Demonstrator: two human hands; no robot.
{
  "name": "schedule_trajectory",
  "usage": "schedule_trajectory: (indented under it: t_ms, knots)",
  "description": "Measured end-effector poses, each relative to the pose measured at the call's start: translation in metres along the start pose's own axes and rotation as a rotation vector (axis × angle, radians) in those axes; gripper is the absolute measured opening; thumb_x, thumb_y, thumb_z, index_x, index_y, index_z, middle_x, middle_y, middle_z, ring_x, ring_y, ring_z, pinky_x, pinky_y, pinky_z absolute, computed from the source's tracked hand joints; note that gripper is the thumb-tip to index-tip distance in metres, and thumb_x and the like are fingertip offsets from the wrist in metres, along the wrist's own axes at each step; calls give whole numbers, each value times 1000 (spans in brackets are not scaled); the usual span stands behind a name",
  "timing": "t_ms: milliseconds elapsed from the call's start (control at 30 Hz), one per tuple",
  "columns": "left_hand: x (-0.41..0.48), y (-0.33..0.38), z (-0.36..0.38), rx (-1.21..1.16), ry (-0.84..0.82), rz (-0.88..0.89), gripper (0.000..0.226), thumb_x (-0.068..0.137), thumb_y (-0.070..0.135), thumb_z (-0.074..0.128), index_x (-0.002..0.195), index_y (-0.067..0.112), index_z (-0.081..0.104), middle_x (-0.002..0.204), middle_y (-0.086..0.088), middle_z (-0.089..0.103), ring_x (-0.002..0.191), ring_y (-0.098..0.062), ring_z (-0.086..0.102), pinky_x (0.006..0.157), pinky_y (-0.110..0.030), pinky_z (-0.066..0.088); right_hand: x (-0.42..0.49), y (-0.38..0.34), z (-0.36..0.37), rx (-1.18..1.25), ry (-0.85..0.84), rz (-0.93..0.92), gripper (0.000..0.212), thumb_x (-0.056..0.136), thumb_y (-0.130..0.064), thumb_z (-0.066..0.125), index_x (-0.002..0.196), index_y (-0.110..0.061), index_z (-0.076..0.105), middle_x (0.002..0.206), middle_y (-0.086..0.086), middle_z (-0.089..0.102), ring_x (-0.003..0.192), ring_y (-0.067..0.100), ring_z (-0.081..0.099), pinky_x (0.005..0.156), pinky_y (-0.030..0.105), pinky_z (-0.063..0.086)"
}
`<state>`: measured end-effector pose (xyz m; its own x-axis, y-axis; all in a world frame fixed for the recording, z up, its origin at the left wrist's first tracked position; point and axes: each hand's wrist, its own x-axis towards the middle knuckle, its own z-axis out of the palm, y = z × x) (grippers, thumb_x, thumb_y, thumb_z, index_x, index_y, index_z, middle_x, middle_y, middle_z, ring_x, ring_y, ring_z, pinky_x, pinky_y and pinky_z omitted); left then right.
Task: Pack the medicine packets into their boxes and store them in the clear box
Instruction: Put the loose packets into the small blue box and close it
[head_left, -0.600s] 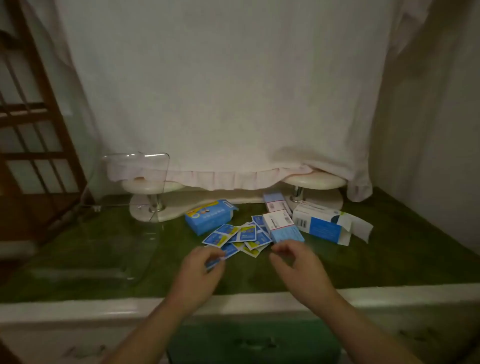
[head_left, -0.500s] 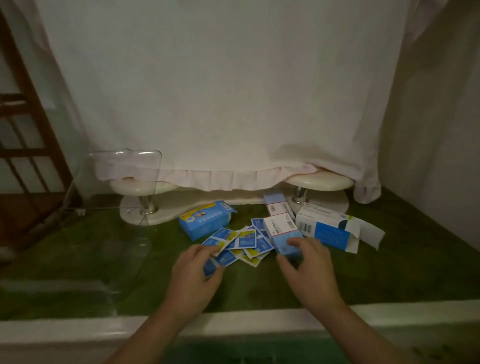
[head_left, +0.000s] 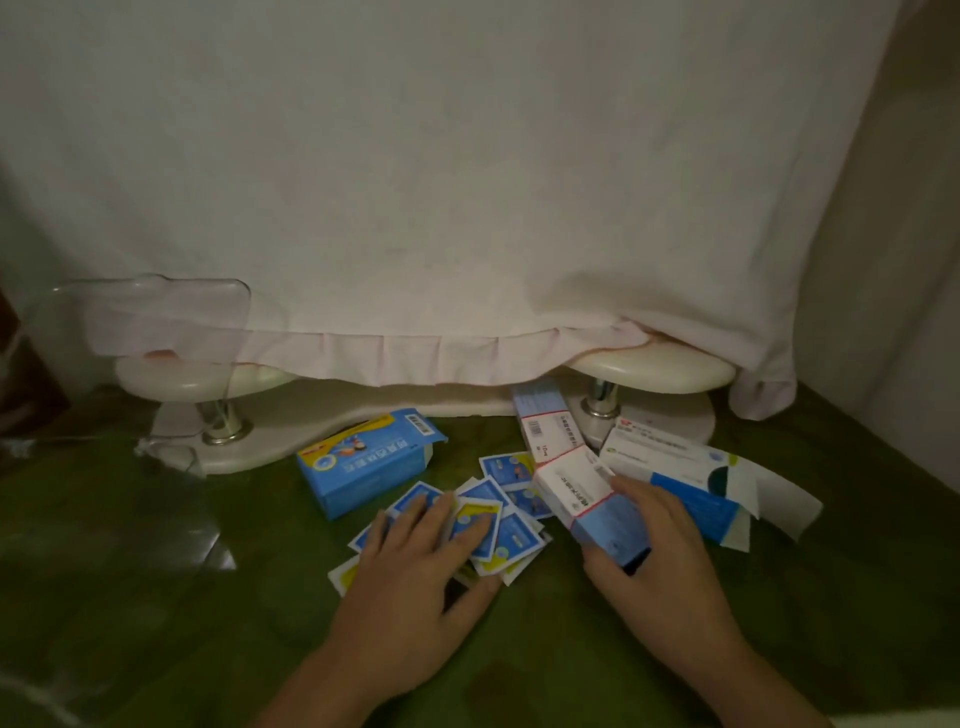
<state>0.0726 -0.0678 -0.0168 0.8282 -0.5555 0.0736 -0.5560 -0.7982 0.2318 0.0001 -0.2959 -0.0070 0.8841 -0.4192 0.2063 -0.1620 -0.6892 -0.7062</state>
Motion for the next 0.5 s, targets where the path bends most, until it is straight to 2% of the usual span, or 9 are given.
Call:
schedule_trajectory:
  t_ms: [67, 167, 300, 400, 500]
  knots:
    - [-5, -1, -1, -18, 4, 41, 56, 91, 72, 18, 145, 63, 7, 163, 19, -9, 150, -8, -13, 121, -39, -11, -3, 12, -12, -101, -9, 14, 70, 80, -35, 76, 141, -28, 42, 138, -9, 44, 128, 8, 38, 110, 32, 38]
    - [-12, -2, 1, -50, 43, 89, 54, 93, 70, 23, 145, 61, 16, 161, 23, -3, 150, -6, -7, 120, -34, -9, -9, 26, -28, -295, -13, 107, 74, 80, -45, 72, 144, -31, 38, 149, -6, 39, 136, 14, 36, 115, 38, 34]
    - [-13, -4, 2, -95, 76, 104, 56, 91, 69, 29, 146, 56, 24, 161, 24, 10, 149, -2, 2, 120, -29, -5, -14, 29, -35, -506, 89, 181, 66, 84, -45, 66, 143, -33, 40, 155, -2, 34, 144, 20, 28, 119, 46, 26]
    - [-13, -4, 1, -109, 112, 95, 59, 91, 69, 34, 147, 53, 24, 161, 22, 15, 149, -3, 3, 120, -31, -6, -20, 13, -25, -434, 173, 17, 58, 84, -35, 68, 138, -33, 48, 154, -3, 37, 144, 19, 27, 120, 48, 19]
    - [-13, -3, 0, -69, 123, 22, 64, 89, 74, 33, 148, 51, 23, 163, 18, 10, 151, -9, 0, 120, -36, -11, -17, -16, -3, -278, 110, -197, 52, 90, -36, 60, 140, -35, 46, 152, -11, 36, 144, 10, 24, 120, 38, 16]
